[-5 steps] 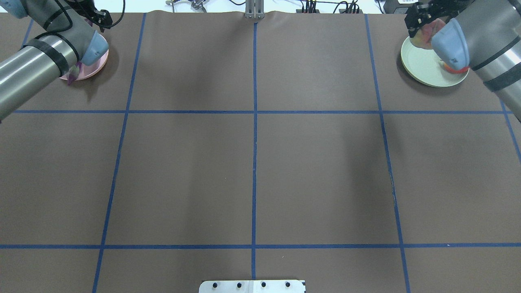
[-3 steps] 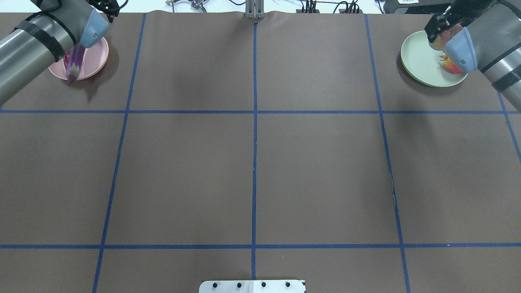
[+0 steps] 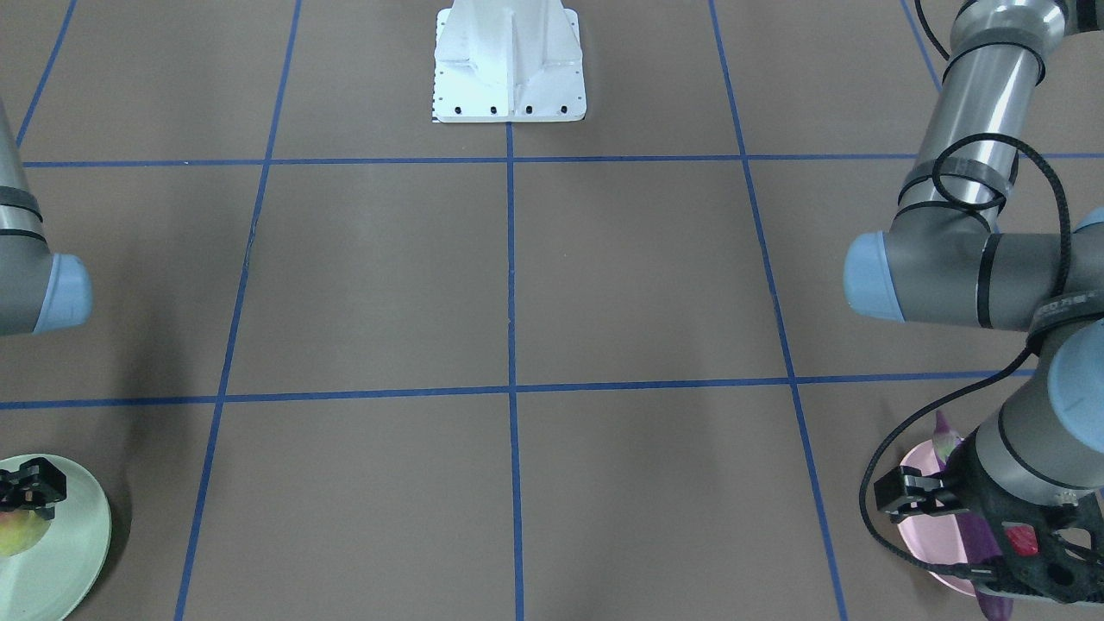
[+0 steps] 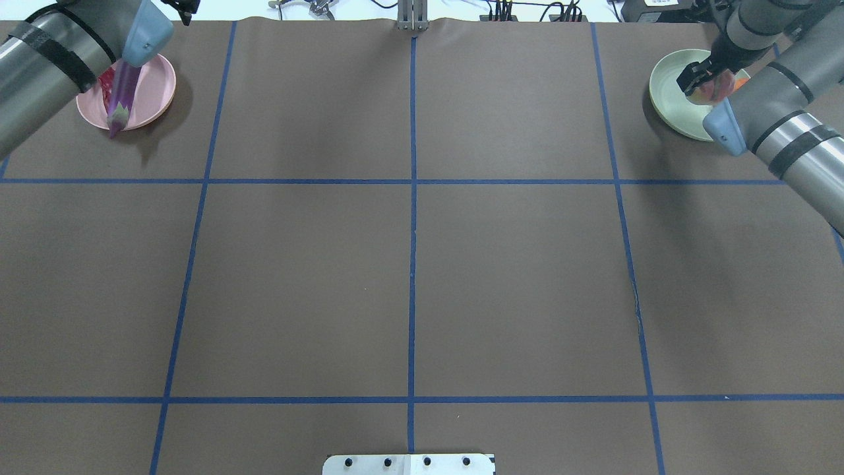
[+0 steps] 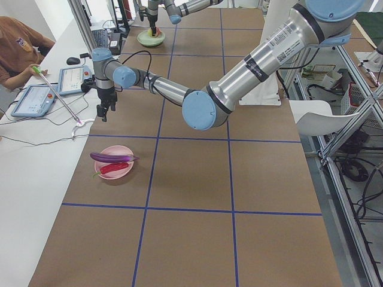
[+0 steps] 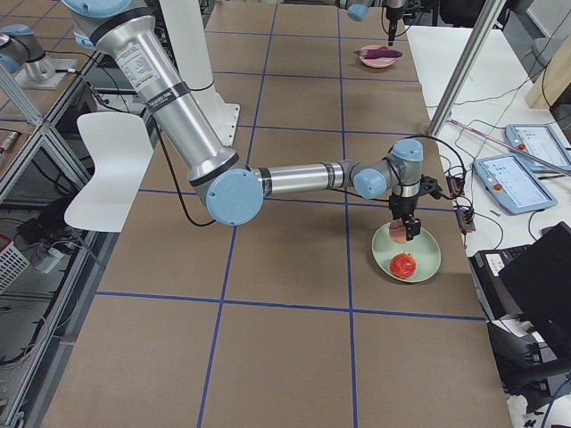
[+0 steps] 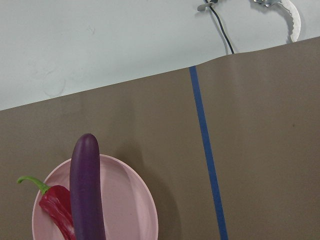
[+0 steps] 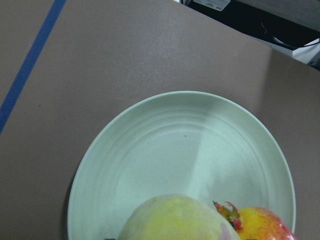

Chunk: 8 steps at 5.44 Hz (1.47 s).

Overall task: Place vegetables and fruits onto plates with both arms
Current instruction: 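Open both grippers to release the eggplant and peach, then raise both arms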

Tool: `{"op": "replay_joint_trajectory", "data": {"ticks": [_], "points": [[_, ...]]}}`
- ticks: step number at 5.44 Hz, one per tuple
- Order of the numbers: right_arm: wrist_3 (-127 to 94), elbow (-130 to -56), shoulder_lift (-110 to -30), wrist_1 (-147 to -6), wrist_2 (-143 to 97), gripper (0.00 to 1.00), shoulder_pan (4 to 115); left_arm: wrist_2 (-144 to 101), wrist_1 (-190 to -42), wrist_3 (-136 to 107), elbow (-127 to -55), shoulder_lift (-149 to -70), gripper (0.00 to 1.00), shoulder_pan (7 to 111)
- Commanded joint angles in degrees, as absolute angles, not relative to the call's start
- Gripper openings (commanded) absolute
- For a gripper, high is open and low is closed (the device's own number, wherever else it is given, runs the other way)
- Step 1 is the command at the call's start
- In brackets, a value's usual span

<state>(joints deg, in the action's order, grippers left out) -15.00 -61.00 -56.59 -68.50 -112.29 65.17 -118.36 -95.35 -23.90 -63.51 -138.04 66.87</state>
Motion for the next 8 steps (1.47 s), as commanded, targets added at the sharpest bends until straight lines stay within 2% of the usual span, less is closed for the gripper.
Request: {"op": "replay_joint_trajectory", "data": {"ticks": [1, 2, 4, 6, 7, 8], "points": [[-15.21, -60.47, -56.6, -68.03, -112.24, 0.44, 63.9, -127.21, -87.44, -23.73, -80.06, -130.11, 1.0, 70.64], [-15.29, -60.56, -56.69, -67.85, -112.5, 0.98, 63.64, -127.27, -79.62, -23.64, -91.21, -125.47, 1.0, 70.49], [-15.73, -63.52, -56.95, -67.85, -114.86, 0.99, 64.42, -127.27, -77.26, -23.64, -104.7, -114.67, 1.0, 70.49], [-15.82, -65.9, -56.95, -68.37, -119.85, 0.99, 67.57, -127.27, -77.34, -23.56, -119.89, -99.22, 1.0, 70.49], [-17.47, -66.7, -56.95, -68.64, -123.28, 0.99, 69.24, -127.27, -77.34, -18.42, -124.49, -92.27, 1.0, 70.58], [-17.75, -71.15, -59.65, -72.04, -130.01, 0.99, 73.09, -127.44, -77.69, -12.8, -124.63, -88.37, 1.0, 70.58]]}}
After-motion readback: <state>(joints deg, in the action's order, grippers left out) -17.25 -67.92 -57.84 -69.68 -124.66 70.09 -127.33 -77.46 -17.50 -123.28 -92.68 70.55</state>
